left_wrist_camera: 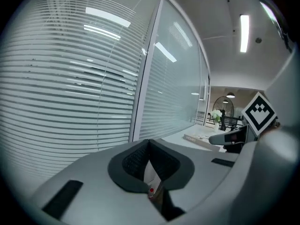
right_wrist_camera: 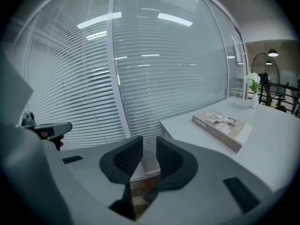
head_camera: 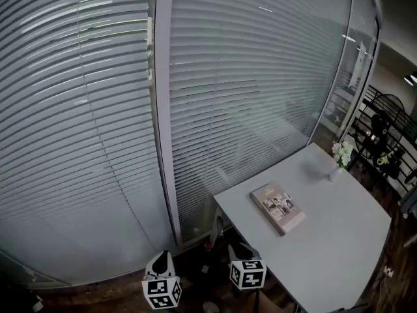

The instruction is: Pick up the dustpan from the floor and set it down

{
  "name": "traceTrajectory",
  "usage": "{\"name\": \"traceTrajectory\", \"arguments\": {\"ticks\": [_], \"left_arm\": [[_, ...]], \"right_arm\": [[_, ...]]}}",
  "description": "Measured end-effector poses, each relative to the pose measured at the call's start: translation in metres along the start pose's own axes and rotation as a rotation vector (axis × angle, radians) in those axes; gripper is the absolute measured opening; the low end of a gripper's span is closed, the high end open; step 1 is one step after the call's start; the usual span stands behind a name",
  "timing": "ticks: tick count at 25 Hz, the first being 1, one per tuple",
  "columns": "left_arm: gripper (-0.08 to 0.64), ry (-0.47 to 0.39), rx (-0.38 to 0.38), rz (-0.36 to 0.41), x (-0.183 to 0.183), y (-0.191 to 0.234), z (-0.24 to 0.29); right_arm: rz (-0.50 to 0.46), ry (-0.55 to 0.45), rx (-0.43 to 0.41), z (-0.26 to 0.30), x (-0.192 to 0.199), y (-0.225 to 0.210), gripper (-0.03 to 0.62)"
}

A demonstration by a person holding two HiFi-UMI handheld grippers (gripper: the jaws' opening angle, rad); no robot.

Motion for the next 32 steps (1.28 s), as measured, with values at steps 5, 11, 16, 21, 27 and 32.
{"name": "traceTrajectory", "arguments": {"ticks": [5, 11, 16, 21, 27, 32], "left_arm": [[0.018, -0.052, 0.065, 0.045, -0.039, -0.020, -0.003], [0.018, -0.057, 0.089, 0.062, -0.061, -0.025, 0.006], [0.018, -0.033, 0.101, 0.069, -0.061, -0.029, 0.016], [0.018, -0.039, 0.125, 0.099, -0.069, -0.032, 0.028], [0.018, -0.035, 0.135, 0.118, -0.070, -0.032, 0.030], [0.018, -0.029, 0.133, 0.116, -0.070, -0.033, 0.025]], "right_arm": [[0.004, -0.027, 0.038, -0.030, -0.019, -0.001, 0.048], [-0.014, -0.072, 0.063, -0.044, -0.037, -0.005, 0.034], [-0.013, -0.092, 0.085, -0.044, -0.047, -0.013, 0.034], [0.020, -0.096, 0.084, -0.037, -0.052, -0.018, 0.032], [0.037, -0.091, 0.085, -0.031, -0.049, -0.017, 0.032], [0.047, -0.080, 0.061, -0.031, -0.050, -0.010, 0.032]]}}
Point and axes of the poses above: the fingertips, and each gripper's own axes: z forward along the fingers, y to its left, x out of its underside, the point moved 7 cm from there along -z, backward along the fingers, and after that the axes turned 6 degrees about y, right-handed, at the moved point
